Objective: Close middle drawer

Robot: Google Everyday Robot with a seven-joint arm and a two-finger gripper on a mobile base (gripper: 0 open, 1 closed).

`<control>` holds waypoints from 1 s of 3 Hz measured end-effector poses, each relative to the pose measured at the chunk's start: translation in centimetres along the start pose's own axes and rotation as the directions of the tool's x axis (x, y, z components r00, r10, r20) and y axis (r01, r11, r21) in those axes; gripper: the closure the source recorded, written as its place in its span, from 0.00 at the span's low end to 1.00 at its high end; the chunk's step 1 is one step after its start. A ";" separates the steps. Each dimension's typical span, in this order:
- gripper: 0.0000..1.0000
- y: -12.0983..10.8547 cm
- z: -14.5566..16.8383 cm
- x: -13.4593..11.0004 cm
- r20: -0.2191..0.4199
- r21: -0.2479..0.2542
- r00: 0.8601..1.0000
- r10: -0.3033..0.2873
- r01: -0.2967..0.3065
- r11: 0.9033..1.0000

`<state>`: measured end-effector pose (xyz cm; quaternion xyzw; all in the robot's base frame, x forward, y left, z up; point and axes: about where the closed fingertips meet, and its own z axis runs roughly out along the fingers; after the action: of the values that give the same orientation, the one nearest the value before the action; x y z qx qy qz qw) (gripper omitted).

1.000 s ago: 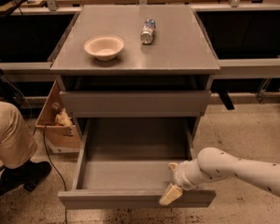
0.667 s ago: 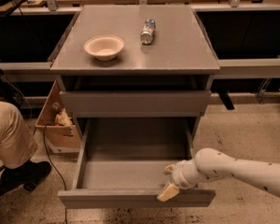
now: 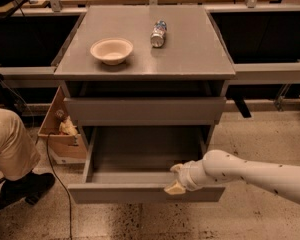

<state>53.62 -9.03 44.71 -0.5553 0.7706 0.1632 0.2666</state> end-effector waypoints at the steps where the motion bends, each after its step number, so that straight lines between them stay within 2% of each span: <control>1: 0.32 -2.1 -0.4 -1.6 0.015 0.038 1.000 -0.019 0.019 0.999; 2: 0.32 -3.6 -0.2 -2.5 0.035 0.072 0.999 -0.022 0.019 0.997; 3: 0.32 -4.2 0.3 -2.5 0.045 0.085 0.999 -0.013 0.009 0.996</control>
Offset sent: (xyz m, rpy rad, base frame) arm 0.0606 0.0069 0.0259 0.0234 -0.1240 -0.0549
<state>58.22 -8.30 46.13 -0.5441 0.7673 0.1418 0.3084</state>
